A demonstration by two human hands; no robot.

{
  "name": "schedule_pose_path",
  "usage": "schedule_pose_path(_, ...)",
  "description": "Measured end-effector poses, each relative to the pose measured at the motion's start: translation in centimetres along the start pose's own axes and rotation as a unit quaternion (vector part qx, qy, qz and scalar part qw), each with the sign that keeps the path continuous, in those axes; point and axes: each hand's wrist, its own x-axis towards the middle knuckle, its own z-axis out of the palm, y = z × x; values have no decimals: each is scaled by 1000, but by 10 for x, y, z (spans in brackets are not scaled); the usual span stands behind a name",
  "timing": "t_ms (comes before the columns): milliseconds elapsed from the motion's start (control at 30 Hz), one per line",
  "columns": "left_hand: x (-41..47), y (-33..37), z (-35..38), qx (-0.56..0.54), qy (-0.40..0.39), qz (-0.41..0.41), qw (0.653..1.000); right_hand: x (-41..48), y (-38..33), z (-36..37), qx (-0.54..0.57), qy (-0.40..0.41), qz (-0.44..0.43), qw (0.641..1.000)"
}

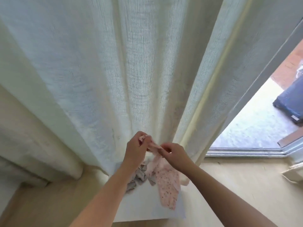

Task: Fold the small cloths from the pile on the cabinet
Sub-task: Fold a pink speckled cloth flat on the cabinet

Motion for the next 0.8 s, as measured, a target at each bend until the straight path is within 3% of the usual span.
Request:
schedule_pose_path(133,8,27,-27,-20,18,29,999,3,-28,-21,32,10,-42,999)
schedule_pose_path(267,12,55,-49,-39,-19,64,997,7,-49,-37,108,42,-59,992)
schedule_pose_path(367,17,59,-68,71,-74,93,990,11,-60,-54,134,86,-53,986)
schedule_pose_path(467,26,60,-76,211,-57,141,966,15,-68,-68,134,116,-50,983)
schedule_pose_path(533,30,66,-74,187,-46,133,972,17,-75,-71,130,126,-55,982)
schedule_pose_path(733,35,75,-55,12,-29,4,999,22,-88,-75,160,138,-53,976)
schedule_pose_path(800,34,78,-55,-10,-59,-12,998,25,-90,-76,179,126,-38,975)
